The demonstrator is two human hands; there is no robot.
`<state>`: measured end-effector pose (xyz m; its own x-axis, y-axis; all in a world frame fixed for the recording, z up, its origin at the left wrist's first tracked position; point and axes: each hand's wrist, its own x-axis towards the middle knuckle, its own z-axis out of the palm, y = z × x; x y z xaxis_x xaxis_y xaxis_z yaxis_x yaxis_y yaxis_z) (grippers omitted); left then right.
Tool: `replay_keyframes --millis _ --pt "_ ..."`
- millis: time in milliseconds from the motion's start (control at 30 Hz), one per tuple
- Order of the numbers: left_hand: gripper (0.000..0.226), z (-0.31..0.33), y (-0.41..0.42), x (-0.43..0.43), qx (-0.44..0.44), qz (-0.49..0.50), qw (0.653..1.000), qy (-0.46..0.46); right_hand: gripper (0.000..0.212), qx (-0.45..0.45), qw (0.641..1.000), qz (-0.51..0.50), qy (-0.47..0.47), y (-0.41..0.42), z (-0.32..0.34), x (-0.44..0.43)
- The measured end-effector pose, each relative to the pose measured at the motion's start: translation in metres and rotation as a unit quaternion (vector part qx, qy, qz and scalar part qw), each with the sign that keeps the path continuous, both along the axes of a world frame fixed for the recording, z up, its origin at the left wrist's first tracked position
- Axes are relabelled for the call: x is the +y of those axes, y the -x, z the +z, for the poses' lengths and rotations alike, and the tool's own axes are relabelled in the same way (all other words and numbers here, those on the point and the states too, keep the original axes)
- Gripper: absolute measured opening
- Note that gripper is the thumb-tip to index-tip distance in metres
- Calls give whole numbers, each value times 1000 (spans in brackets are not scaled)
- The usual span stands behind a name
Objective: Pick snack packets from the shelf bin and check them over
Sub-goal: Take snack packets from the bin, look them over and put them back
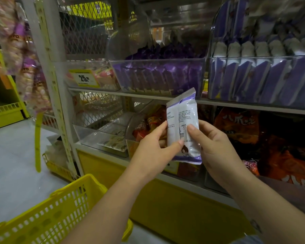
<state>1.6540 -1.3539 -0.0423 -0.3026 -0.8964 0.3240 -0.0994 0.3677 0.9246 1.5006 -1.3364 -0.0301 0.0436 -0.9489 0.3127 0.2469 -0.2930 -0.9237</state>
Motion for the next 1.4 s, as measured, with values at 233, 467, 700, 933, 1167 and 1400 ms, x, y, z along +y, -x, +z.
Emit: replay_keyframes --millis 233,467,700,933,1167,1400 --pt "95 -4 4 -3 -36 41 998 -16 34 99 992 -49 58 -2 -4 5" --pt "46 -2 -6 -8 49 38 995 -81 32 142 987 -24 77 -3 -3 8" --pt "30 1 -17 -8 96 -13 985 -144 32 165 982 -2 94 -2 0 9" --pt "32 7 -19 -2 69 -40 994 -80 21 91 994 -8 58 -1 8 12" --pt "80 47 -29 22 30 -137 989 -41 27 -50 997 -33 38 -2 39 27" --pt "56 119 -20 65 0 -29 996 80 27 246 949 -142 137 23 95 66"
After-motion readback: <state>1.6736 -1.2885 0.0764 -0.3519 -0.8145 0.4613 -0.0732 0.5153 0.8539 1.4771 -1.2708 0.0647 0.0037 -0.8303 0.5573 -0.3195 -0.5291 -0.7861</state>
